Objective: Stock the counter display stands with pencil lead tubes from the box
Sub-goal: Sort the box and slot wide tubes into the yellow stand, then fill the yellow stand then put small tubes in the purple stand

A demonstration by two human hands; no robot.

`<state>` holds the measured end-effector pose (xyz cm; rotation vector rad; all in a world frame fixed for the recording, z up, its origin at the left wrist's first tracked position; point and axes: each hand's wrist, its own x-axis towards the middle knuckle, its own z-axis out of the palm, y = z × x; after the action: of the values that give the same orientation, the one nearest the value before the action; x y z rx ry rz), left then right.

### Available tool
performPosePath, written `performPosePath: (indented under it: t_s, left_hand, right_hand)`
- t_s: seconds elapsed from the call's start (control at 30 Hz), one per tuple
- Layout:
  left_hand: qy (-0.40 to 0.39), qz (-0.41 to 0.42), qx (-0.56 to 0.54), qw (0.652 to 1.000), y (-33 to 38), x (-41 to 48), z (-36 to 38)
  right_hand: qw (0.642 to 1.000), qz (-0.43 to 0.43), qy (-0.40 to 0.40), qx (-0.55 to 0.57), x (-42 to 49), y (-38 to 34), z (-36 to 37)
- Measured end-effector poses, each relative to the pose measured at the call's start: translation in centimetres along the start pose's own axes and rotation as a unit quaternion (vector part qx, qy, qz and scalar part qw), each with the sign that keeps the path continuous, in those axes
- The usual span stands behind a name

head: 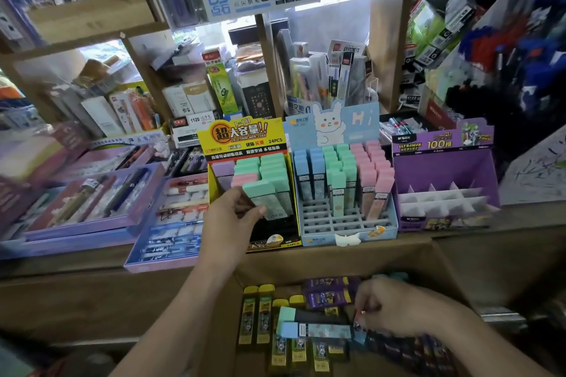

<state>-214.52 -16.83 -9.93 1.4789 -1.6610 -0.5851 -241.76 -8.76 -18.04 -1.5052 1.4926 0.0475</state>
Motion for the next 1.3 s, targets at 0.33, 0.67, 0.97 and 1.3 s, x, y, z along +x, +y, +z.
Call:
performPosePath:
  t_s: [0.33,0.67,0.97,1.3]
  left_hand:
    - [0.001,0.023,0.021,1.0,0.5,-0.5,0.5]
    - [0.009,-0.006,0.087,0.996,-0.1,-0.1,1.6]
    - [0.011,-0.018,0.075,0.997,-0.1,-1.2,1.2]
    - [-0.103,0.065,0.103,0.987,0.9,-10.8,-1.7]
  right_hand:
    - [1.0,0.002,-0.002,-0.006,0.0,0.0,-0.1]
    - [1.0,-0.02,0.01,-0.013,0.3,0.3,0.2]
    - [0.999,-0.025,0.015,-0.021,-0.1,-0.1,0.2]
    - [0.993,-0.101,0.03,-0.046,-1.4,-2.3,1.0]
